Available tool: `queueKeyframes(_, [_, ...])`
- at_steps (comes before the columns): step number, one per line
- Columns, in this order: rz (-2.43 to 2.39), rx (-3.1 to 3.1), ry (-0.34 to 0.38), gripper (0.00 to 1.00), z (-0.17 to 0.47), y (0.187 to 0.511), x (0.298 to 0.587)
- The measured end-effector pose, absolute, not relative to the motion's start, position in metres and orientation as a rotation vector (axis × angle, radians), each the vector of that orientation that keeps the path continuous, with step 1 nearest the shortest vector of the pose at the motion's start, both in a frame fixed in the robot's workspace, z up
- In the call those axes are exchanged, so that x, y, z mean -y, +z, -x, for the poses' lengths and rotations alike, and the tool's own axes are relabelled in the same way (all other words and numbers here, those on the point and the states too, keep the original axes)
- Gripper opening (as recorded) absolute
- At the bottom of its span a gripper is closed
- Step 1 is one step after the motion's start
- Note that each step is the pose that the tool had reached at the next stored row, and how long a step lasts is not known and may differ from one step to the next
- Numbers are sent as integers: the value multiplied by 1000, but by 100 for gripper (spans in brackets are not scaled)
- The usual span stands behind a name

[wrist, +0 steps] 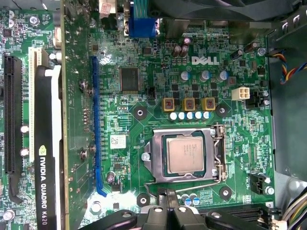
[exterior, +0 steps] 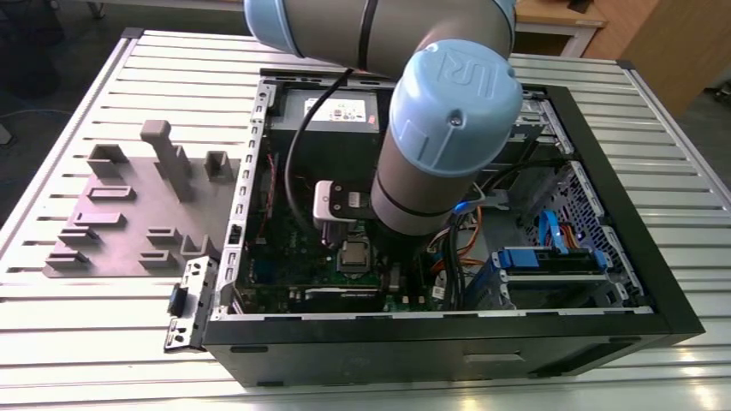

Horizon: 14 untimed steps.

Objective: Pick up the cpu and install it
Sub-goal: 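Install the first cpu locking lever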

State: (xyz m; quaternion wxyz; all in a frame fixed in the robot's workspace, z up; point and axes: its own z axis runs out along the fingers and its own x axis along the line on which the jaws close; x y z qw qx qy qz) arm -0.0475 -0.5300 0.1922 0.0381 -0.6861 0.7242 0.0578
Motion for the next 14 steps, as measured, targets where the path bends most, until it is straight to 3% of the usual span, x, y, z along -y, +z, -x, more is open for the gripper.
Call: queueKeyframes(14, [2105, -2222, 177, 11, 44, 190, 530])
